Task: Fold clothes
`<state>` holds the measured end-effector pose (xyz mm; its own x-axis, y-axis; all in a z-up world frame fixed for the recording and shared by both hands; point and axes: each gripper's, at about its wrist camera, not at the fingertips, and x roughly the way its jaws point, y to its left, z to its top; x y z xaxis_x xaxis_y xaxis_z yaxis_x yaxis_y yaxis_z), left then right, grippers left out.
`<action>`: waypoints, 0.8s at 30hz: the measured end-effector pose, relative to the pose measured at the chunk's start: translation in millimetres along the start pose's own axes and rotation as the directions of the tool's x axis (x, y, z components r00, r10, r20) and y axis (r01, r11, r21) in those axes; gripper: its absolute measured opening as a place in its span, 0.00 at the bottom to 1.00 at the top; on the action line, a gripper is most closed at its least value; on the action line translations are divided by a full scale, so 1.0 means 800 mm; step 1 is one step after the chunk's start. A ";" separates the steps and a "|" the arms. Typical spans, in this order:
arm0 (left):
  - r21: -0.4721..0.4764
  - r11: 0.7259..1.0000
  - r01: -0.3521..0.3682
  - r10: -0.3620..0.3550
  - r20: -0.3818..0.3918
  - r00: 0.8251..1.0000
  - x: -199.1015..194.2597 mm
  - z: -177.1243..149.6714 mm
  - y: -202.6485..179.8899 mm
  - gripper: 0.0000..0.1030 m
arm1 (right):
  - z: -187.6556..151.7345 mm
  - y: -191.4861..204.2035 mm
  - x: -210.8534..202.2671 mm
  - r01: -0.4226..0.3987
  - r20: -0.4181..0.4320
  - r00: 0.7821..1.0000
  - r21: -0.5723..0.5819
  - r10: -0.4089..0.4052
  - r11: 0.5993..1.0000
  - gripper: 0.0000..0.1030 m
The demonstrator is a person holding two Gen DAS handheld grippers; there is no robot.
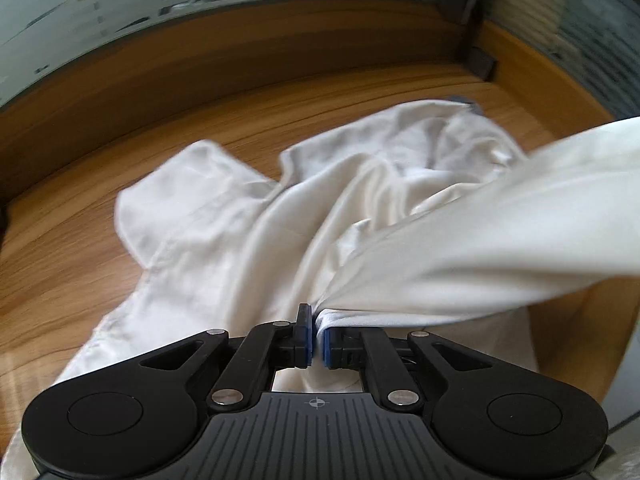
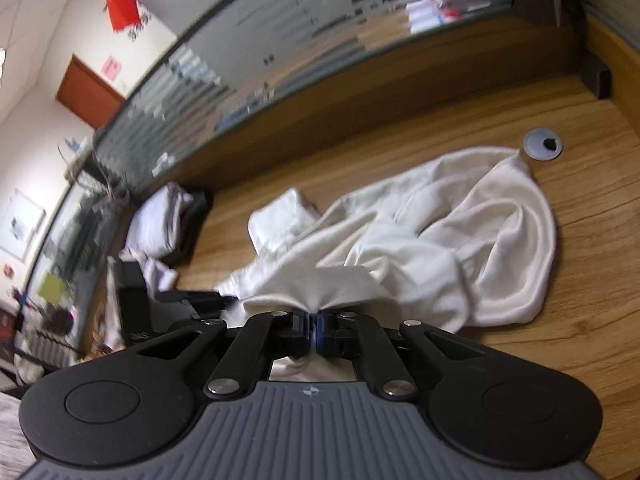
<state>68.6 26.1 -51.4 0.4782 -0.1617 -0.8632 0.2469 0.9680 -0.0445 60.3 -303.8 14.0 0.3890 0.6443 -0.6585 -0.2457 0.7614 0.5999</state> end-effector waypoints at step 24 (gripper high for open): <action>-0.090 0.943 0.322 -0.303 0.179 0.936 -0.115 0.013 0.013 0.56 | -0.027 0.059 0.067 0.135 -0.022 0.989 -0.296 -0.148 0.945 0.04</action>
<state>35.9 48.9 32.5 0.5241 -0.4786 -0.7045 0.3111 0.8776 -0.3647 50.5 -231.8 -2.5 0.4013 0.5256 -0.7501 -0.4428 0.8282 0.3435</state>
